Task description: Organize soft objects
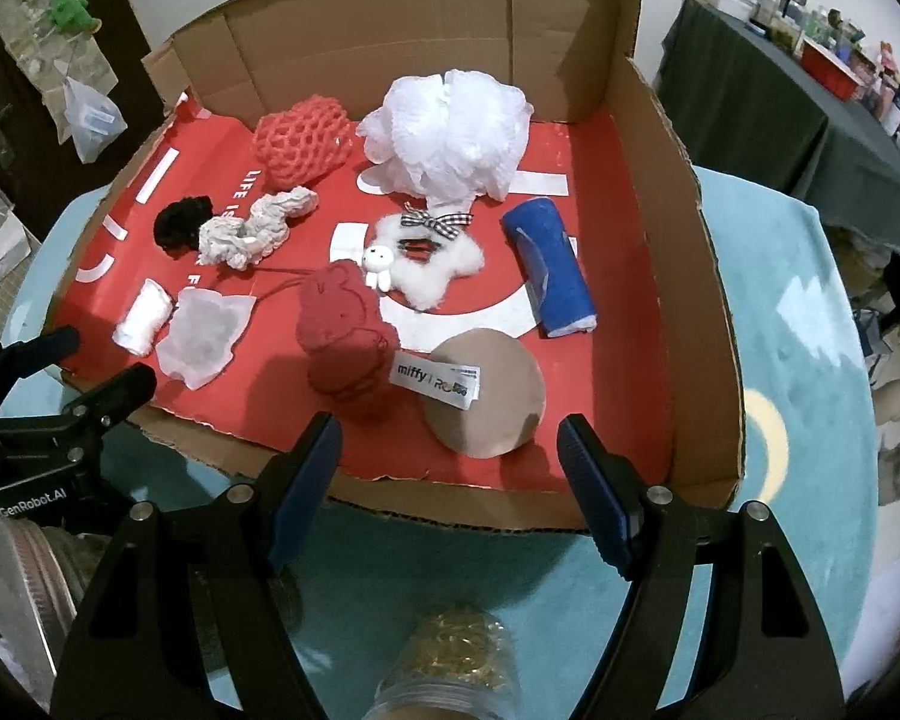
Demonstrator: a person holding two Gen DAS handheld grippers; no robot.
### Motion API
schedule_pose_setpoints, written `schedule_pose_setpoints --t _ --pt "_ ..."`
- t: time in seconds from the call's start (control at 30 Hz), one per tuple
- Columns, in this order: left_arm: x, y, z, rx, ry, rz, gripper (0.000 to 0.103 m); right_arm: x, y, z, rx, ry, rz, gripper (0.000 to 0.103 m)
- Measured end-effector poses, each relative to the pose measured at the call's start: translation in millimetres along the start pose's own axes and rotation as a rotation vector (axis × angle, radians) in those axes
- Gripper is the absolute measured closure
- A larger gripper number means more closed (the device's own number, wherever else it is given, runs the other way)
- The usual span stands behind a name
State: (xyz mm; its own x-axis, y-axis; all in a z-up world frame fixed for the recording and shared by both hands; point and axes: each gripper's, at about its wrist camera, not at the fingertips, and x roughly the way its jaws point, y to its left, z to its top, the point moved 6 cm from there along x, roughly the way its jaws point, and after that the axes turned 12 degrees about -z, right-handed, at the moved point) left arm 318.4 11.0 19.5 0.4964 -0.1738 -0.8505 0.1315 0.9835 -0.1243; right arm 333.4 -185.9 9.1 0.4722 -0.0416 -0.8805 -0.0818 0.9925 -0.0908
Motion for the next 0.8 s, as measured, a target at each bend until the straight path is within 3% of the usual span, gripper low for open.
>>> schedule_pose_setpoints --t 0.8 --pt "-0.6 0.0 -0.2 0.001 -0.005 0.001 0.007 -1.5 -0.3 -1.8 -0.004 -0.013 -0.005 0.029"
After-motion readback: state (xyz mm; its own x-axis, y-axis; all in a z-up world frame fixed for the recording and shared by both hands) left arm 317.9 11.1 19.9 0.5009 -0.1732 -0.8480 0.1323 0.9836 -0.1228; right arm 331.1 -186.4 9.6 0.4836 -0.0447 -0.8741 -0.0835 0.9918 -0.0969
